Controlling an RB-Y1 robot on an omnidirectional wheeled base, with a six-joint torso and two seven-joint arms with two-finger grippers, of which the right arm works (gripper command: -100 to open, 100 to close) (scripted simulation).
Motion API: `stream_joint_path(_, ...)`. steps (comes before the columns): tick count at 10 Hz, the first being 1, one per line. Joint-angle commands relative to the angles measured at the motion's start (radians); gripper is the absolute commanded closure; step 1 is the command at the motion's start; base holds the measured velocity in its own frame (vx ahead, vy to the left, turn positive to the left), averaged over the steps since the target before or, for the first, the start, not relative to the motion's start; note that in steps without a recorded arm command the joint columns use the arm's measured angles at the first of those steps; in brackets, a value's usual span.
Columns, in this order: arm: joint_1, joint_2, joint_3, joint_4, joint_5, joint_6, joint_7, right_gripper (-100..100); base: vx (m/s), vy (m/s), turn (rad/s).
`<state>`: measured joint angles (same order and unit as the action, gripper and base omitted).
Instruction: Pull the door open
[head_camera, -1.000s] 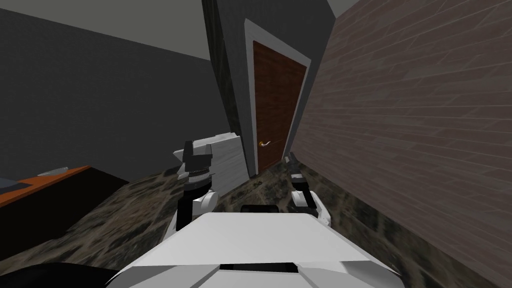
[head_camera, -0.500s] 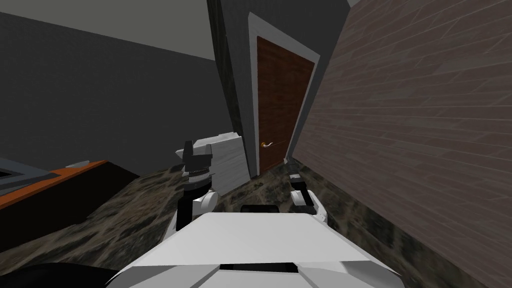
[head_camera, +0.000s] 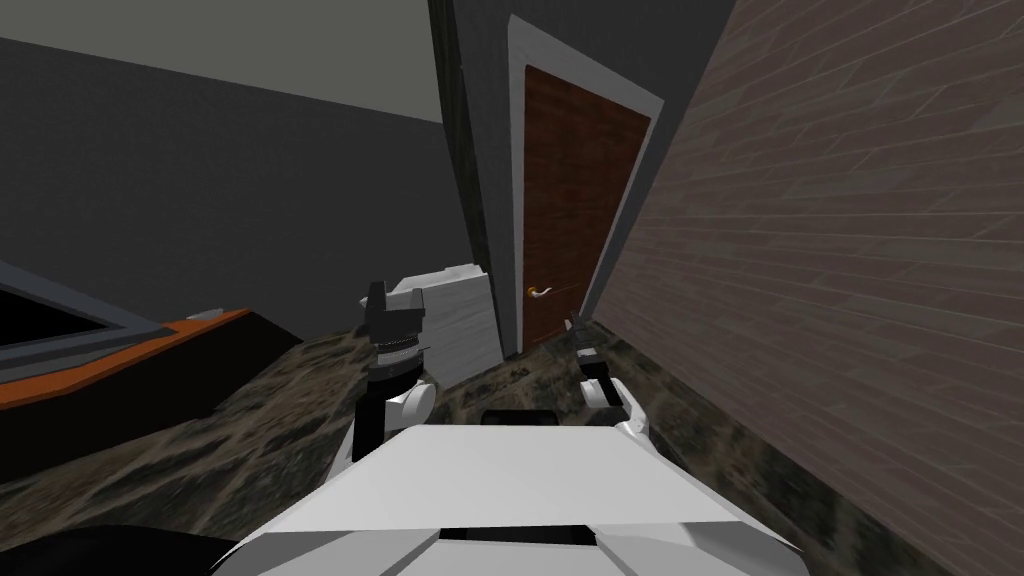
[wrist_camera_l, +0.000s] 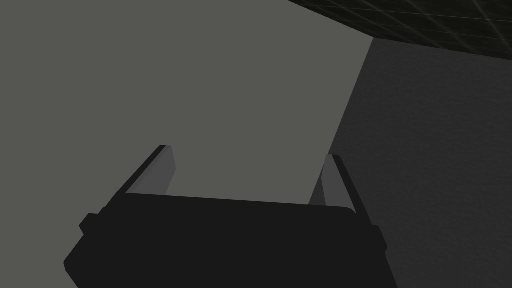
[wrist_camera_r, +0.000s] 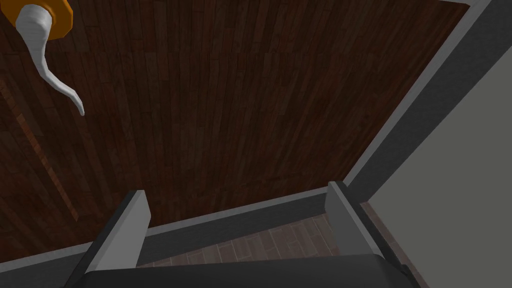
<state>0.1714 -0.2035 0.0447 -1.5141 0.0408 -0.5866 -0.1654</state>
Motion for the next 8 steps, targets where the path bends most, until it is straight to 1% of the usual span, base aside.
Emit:
stream_joint_path(1,-0.011,-0.006,0.003,0.04,-0.002,-0.006,-0.004,-100,0.05,-0.037,0.062)
stream_joint_path(3,-0.047,-0.025,0.012,0.107,-0.009,-0.025,-0.016,-100,0.067,-0.041,0.124)
stream_joint_path(4,-0.047,-0.025,0.012,0.129,-0.009,-0.025,-0.016,-100,0.056,-0.034,0.09)
stream_joint_path(5,-0.064,-0.035,0.016,0.157,-0.012,-0.034,-0.022,-100,0.046,-0.032,0.133)
stream_joint_path(6,-0.064,-0.035,0.016,0.172,-0.012,-0.034,-0.022,-100,0.037,-0.026,0.053)
stream_joint_path(7,-0.082,-0.044,0.02,0.203,-0.016,-0.043,-0.028,-100,0.048,-0.024,0.09)
stream_joint_path(8,-0.082,-0.044,0.02,0.215,-0.016,-0.043,-0.028,-100,0.038,-0.024,0.069)
